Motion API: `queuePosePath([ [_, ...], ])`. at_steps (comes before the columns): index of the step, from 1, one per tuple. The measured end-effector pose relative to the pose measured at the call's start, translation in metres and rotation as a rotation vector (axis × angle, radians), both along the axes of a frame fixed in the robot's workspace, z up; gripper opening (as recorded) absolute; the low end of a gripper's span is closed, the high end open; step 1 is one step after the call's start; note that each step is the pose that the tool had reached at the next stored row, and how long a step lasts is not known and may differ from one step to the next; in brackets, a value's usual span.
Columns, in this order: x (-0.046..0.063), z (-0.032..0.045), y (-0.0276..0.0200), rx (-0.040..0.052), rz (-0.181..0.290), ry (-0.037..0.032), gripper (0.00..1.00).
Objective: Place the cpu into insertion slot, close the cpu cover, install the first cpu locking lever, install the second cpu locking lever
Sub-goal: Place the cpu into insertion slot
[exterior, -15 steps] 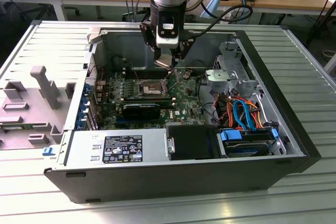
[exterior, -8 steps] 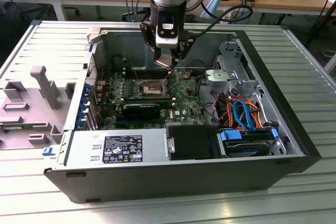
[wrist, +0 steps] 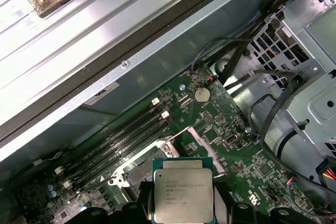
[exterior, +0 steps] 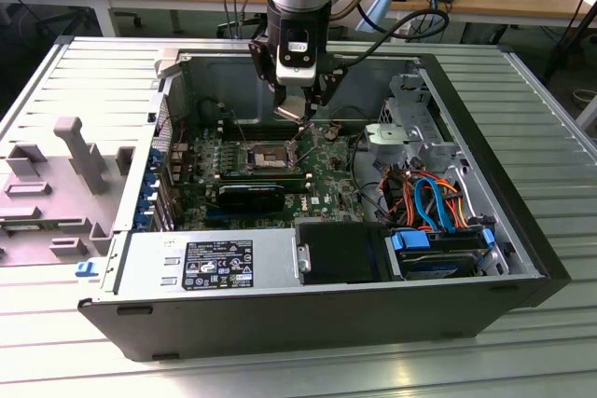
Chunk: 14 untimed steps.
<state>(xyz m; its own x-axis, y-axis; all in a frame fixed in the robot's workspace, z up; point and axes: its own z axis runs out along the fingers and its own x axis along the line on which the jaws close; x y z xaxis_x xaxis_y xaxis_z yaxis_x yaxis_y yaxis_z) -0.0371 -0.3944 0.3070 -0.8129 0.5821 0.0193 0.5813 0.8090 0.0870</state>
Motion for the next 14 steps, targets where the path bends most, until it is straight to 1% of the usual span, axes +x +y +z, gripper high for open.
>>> queuePosePath([
  [14, 0.0, -0.0005, 0.0, 0.0001, -0.013, -0.0001, 0.54],
])
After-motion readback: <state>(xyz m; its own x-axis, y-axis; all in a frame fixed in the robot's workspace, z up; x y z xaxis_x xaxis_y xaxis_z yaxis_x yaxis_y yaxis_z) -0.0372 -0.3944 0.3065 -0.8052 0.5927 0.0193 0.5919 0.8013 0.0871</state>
